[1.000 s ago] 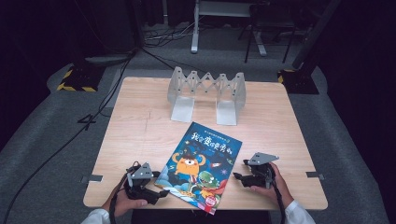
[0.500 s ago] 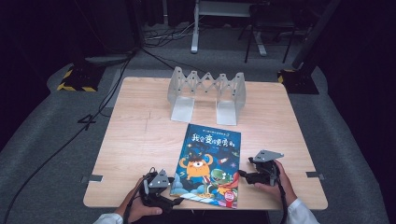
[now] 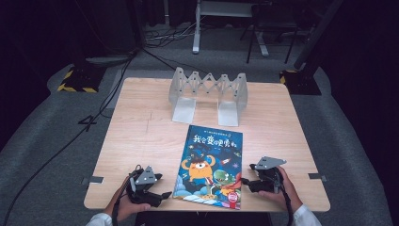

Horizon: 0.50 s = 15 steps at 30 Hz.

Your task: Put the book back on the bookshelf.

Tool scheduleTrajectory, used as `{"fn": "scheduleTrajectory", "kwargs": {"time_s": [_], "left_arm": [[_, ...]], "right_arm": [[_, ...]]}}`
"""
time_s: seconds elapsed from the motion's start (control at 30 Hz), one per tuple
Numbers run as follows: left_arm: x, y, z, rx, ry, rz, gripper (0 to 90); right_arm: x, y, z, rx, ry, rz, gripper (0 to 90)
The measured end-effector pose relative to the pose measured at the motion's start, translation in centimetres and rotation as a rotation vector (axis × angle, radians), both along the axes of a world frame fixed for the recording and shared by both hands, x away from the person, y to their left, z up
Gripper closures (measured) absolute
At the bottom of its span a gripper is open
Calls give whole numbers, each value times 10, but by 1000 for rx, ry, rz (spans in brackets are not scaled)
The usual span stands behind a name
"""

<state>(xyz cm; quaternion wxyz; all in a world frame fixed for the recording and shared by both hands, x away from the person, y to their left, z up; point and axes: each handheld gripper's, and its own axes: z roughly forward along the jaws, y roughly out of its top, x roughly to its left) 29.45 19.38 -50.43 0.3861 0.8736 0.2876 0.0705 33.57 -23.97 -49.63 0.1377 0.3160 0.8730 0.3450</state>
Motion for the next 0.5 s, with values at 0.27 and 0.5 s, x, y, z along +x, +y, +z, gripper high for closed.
{"fn": "scheduleTrajectory", "kwargs": {"time_s": [0.27,0.5], "left_arm": [[4,-26,0,60,-51,-3,240],[6,-37,0,63,-47,-3,215]], "right_arm": [[12,-4,-1,9,-1,-58,288],[17,-10,-1,18,4,-79,326]]}}
